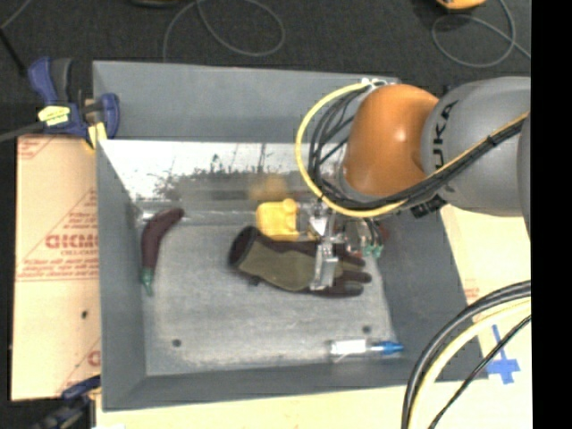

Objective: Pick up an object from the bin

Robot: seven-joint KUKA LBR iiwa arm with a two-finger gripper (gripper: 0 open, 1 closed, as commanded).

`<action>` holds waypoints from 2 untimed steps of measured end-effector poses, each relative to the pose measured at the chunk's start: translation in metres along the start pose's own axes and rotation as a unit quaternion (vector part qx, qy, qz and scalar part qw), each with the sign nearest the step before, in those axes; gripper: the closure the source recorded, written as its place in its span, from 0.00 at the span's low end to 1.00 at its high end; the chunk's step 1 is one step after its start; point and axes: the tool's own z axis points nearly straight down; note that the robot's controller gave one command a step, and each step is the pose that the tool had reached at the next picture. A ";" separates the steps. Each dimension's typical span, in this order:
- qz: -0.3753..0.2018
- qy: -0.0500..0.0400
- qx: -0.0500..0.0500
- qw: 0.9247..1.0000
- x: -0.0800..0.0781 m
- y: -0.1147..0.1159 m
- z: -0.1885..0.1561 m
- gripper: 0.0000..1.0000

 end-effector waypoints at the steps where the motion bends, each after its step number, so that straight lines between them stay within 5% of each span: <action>1: 0.000 0.000 0.000 1.000 0.000 0.000 0.000 0.00; 2: 0.036 -0.004 -0.001 0.999 0.005 -0.004 0.030 0.00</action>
Offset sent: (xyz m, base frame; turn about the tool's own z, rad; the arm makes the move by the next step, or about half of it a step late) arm -0.0161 -0.0117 -0.0803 0.1753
